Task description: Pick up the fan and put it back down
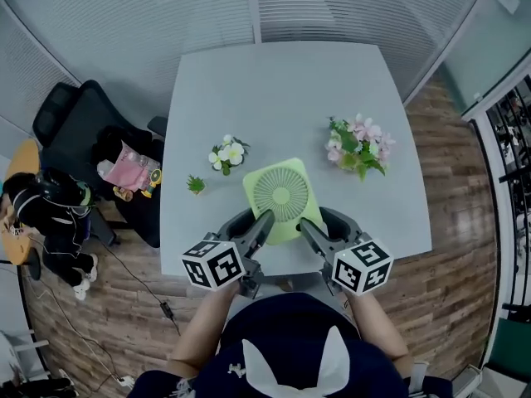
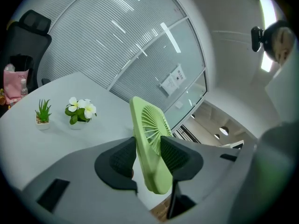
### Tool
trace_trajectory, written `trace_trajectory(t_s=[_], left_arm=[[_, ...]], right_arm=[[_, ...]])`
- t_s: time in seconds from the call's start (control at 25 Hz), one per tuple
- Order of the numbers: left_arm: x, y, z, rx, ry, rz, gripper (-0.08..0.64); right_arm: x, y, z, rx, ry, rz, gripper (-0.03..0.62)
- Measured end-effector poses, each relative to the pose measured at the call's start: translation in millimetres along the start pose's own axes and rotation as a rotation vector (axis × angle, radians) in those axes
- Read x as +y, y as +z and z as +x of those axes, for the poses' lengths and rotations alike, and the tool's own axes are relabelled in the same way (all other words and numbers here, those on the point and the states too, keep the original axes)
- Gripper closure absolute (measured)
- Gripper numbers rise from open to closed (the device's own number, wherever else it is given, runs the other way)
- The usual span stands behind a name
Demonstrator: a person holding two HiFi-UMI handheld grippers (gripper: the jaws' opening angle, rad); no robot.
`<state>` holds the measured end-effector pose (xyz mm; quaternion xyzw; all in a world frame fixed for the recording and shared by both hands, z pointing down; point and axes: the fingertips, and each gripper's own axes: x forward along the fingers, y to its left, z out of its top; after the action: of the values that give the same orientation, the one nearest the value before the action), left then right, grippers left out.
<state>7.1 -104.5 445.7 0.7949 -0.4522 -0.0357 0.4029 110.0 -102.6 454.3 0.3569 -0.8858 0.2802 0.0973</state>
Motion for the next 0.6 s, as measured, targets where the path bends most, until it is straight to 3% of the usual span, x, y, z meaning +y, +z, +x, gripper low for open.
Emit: trace_trajectory(t_s=[0.6], left_arm=[[-36.9, -24.7, 52.1, 0.153, -0.122, 0.055, 0.399]], right_arm=[[-43.5, -9.6, -47.0, -0.083, -0.167, 0.101, 0.402]])
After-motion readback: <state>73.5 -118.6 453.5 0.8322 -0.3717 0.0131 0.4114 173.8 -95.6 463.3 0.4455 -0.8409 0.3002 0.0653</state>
